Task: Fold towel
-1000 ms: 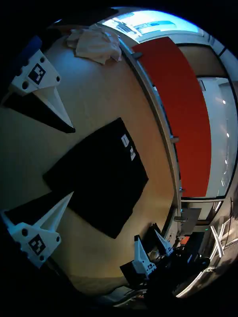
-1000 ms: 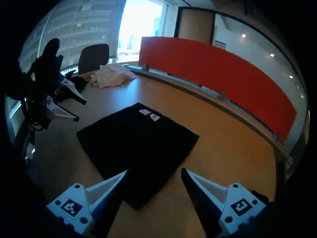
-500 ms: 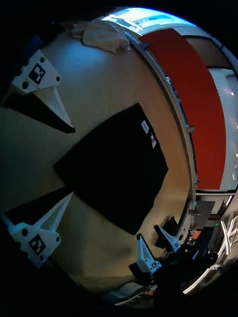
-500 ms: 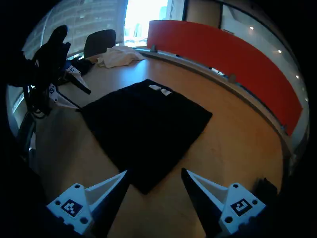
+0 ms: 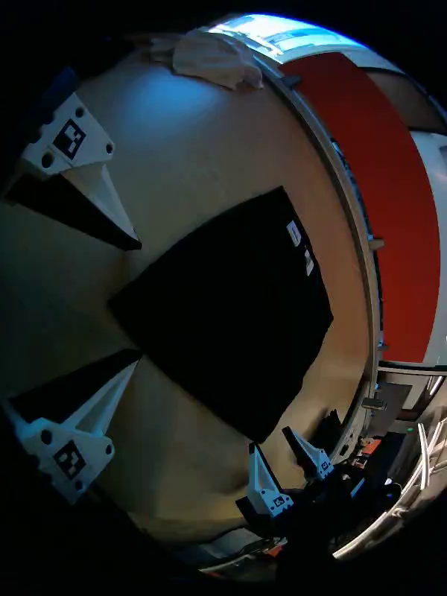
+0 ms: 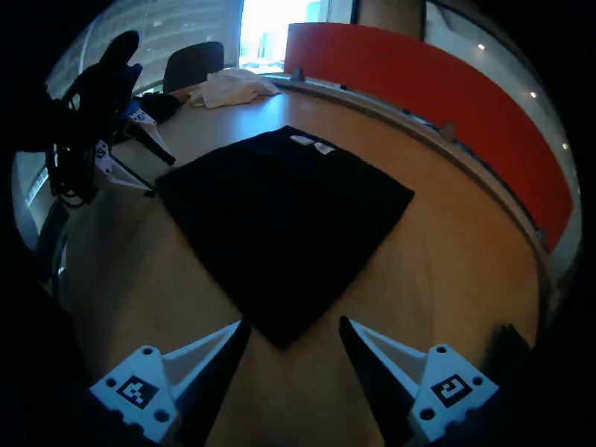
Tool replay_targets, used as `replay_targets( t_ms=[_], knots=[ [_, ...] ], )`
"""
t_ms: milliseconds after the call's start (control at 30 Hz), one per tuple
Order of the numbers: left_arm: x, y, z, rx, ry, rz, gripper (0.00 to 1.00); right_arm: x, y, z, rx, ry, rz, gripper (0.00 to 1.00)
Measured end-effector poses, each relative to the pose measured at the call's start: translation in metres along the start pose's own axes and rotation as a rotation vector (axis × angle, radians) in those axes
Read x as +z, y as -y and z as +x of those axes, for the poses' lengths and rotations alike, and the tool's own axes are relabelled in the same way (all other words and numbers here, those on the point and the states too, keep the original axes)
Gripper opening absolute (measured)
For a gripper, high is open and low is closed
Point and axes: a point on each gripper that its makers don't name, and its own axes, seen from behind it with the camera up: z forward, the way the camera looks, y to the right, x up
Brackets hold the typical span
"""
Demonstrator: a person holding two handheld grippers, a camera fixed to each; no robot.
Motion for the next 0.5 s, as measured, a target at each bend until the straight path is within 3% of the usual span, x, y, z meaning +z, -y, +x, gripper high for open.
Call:
replay_targets(
  t_ms=[300,500],
  knots=[
    [0.0021,0.0003,-0.0024,0.014,0.016,0.014,0.85,0.0013,0.0058,-0.005,0.014,0.015,0.032,0.72],
    [0.002,0.0003,-0.0026,0.009,0.026,0.016,0.83,0.0011,0.0084,-0.0055,0.028,0.016,0.048,0.63]
  ],
)
